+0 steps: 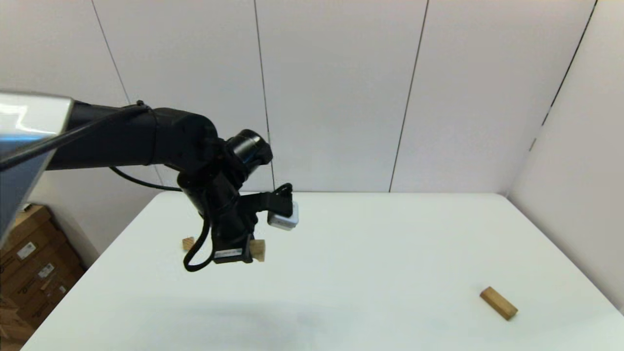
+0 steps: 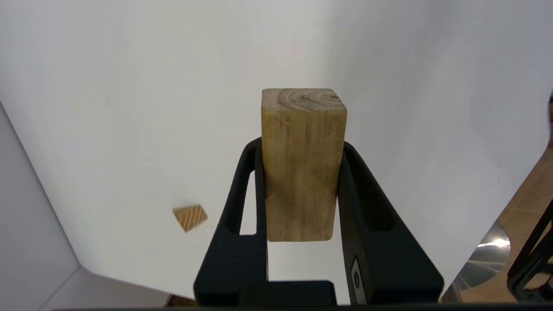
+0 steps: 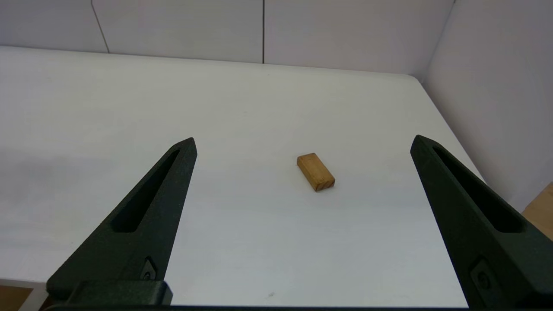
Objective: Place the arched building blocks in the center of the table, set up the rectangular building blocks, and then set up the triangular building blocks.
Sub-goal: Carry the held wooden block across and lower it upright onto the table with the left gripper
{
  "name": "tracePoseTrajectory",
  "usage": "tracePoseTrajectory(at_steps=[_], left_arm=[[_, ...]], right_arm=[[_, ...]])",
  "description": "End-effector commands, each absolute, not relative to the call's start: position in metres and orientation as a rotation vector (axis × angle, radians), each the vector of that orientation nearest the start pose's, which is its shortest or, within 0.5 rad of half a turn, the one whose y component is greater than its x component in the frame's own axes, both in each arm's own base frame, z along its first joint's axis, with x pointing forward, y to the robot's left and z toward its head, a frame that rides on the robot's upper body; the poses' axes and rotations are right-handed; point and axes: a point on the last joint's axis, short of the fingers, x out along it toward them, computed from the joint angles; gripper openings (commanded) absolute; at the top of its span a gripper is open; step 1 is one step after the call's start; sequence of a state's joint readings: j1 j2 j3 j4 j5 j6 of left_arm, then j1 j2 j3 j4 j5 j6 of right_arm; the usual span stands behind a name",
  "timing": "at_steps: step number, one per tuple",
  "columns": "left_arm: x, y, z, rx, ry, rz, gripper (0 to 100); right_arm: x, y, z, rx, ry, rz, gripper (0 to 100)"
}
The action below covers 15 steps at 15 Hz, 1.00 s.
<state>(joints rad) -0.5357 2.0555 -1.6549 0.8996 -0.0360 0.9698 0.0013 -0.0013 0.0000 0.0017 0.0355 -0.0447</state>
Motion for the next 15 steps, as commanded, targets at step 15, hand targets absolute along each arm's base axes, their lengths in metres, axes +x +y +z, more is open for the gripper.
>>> tracePoseTrajectory(at_steps=[15], left_arm=[[0.311, -0.322, 0.078, 0.960, 0.975, -1.269, 0]], right_arm=[[-0.023, 0.001, 0.075, -0.044, 0.001, 0.038, 100]])
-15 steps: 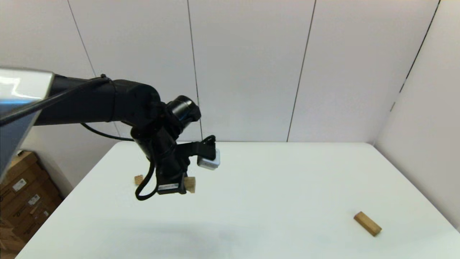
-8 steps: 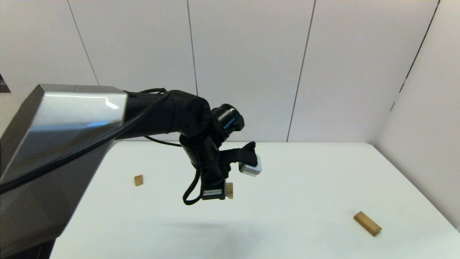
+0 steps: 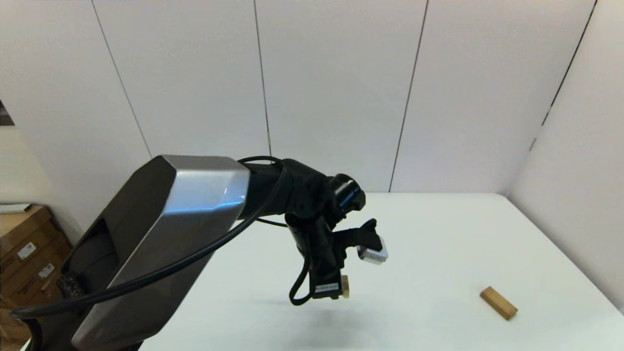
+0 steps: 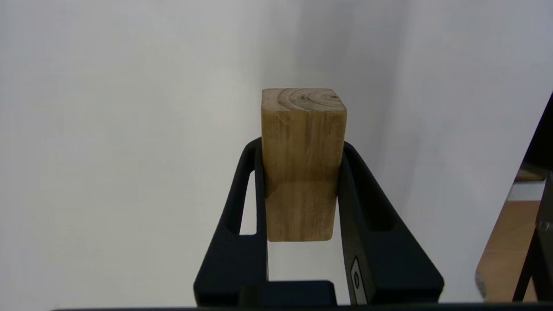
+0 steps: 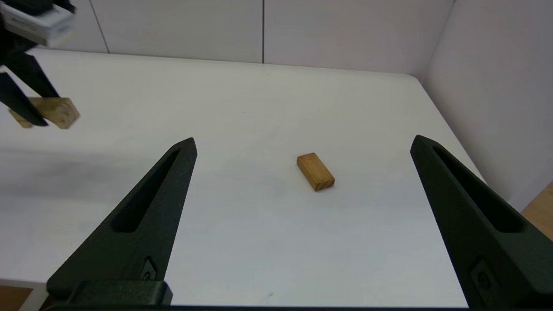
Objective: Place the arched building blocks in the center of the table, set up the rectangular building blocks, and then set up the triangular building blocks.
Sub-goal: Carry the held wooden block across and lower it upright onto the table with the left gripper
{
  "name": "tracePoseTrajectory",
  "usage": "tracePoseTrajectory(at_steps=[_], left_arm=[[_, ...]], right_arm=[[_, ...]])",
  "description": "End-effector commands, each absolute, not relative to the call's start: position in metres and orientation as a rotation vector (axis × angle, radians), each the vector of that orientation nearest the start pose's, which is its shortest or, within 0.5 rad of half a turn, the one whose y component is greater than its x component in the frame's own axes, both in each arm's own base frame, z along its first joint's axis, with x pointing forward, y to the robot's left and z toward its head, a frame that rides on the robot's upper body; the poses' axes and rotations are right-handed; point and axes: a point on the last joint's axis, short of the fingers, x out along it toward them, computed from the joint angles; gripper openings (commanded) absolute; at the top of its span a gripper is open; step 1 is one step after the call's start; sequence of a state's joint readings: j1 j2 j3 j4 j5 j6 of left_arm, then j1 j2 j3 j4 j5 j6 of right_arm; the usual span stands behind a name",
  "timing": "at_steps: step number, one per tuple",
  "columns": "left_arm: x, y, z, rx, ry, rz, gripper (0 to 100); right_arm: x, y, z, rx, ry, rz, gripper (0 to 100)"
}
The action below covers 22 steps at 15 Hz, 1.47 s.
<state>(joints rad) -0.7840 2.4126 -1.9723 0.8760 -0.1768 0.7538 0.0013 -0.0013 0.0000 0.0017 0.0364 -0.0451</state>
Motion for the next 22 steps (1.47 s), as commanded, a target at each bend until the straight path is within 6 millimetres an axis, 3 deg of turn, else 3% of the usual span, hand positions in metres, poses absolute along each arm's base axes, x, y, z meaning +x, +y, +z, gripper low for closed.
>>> tracePoseTrajectory(at_steps=[1, 22], left_arm=[[0.313, -0.324, 0.075, 0.954, 0.967, -1.265, 0], [0.331, -0.327, 0.041, 0.977, 0.941, -1.221, 0]], right_arm=[[-0.023, 0.001, 0.075, -0.046, 0.001, 0.038, 100], [-0.023, 0.001, 0.075, -0.046, 0.001, 0.038, 100]])
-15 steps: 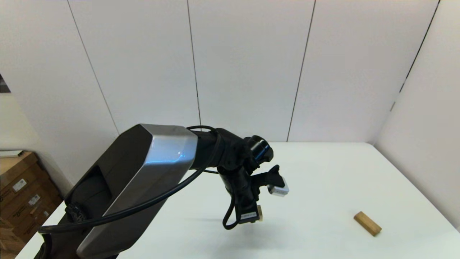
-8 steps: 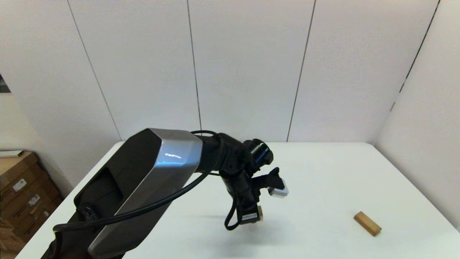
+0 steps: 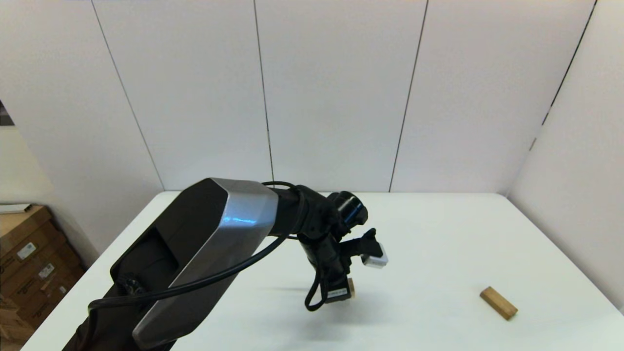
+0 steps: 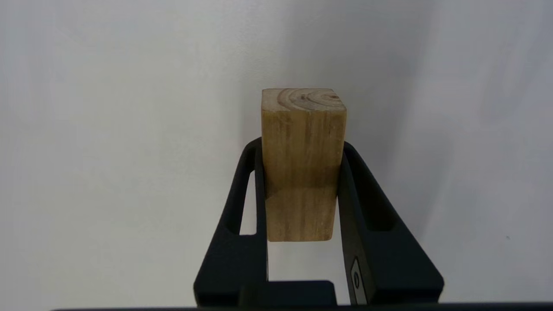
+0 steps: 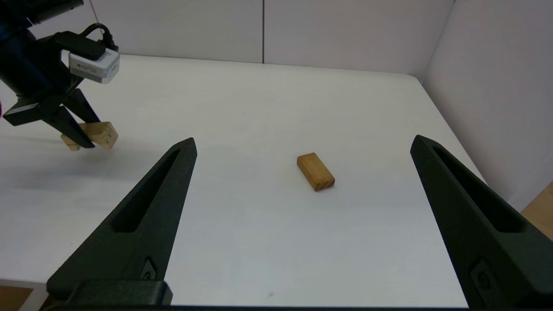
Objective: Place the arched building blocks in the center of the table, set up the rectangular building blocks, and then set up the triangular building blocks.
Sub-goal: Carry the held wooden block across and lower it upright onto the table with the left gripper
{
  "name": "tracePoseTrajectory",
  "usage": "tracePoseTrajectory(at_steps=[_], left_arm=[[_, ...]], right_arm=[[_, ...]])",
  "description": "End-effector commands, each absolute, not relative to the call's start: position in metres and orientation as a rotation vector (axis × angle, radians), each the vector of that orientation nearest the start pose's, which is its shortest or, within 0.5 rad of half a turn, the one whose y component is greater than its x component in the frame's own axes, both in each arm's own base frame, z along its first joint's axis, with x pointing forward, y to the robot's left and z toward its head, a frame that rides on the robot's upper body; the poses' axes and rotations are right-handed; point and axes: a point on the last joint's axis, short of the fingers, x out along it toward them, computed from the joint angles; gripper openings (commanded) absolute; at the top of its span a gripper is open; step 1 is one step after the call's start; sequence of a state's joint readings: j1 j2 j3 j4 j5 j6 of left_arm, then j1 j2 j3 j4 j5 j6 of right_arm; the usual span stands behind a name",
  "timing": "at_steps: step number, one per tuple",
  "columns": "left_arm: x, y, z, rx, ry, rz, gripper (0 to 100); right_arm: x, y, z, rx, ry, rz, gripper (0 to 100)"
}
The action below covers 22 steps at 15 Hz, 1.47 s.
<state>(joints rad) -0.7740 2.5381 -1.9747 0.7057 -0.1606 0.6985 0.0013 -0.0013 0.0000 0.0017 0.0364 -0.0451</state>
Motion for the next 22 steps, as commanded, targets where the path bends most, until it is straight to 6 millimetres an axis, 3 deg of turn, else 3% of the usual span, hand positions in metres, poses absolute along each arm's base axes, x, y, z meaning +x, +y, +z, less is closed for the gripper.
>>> tracePoseTrajectory(at_steps=[1, 22], left_arm=[[0.3315, -0.3269, 0.0394, 0.980, 0.943, -1.224, 0], [0.3309, -0.3283, 0.0334, 1.022, 0.928, -1.252, 0]], right_arm=[[-0.0228, 0.0008, 0.0749, -0.046, 0.001, 0.038, 100], [-0.0228, 0.0008, 0.0749, -0.044, 0.001, 0.038, 100]])
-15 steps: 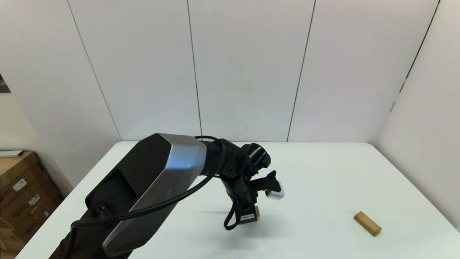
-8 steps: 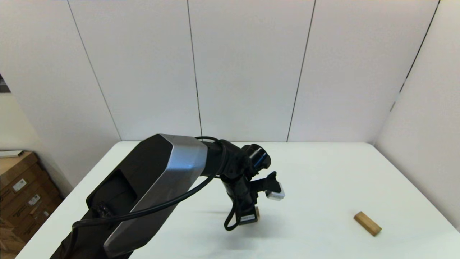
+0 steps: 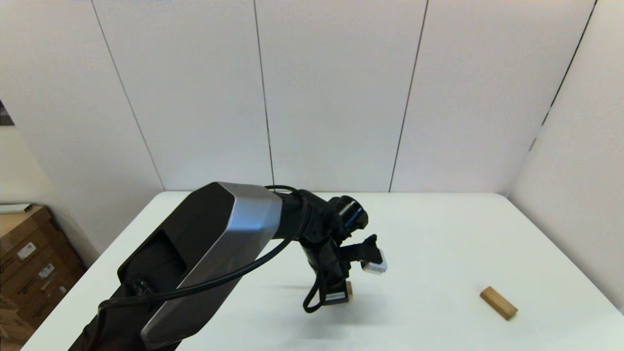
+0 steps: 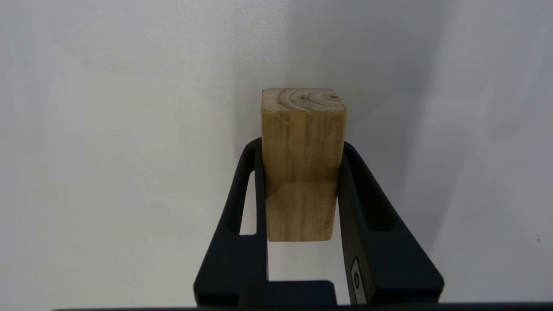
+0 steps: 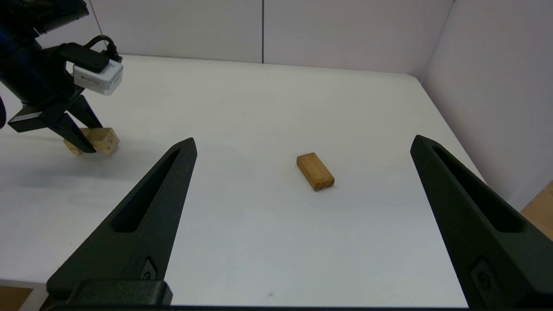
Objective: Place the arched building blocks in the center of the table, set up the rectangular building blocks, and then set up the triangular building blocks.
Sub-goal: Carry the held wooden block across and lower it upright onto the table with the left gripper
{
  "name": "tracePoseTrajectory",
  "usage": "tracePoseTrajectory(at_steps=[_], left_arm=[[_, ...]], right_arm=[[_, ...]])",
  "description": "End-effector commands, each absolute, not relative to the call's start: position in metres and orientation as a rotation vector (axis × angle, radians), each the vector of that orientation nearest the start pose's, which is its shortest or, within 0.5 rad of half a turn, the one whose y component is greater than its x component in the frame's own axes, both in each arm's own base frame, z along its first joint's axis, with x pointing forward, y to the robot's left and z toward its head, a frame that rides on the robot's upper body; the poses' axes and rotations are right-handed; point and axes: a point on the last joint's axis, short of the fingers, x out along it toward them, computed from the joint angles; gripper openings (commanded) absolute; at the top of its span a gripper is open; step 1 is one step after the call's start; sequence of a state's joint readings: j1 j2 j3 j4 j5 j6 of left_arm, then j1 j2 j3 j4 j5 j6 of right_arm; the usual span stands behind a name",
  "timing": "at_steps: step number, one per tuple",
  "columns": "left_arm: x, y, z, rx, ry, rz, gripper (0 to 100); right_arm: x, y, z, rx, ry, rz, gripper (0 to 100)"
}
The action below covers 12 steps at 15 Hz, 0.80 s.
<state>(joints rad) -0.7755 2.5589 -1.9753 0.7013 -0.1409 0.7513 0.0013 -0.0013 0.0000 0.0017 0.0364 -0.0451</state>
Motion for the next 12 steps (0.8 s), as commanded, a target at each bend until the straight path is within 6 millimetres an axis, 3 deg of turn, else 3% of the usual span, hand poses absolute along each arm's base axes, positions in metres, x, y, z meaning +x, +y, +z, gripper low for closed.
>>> tracePoseTrajectory(at_steps=[1, 12], left_arm=[[0.3306, -0.3287, 0.0337, 1.028, 0.928, -1.246, 0], [0.3308, -0.3286, 0.0300, 1.038, 0.939, -1.239, 0]], right_arm=[[-0.0228, 0.0008, 0.0749, -0.046, 0.001, 0.038, 100], [-0.0228, 0.0008, 0.0749, -0.046, 0.001, 0.038, 100]])
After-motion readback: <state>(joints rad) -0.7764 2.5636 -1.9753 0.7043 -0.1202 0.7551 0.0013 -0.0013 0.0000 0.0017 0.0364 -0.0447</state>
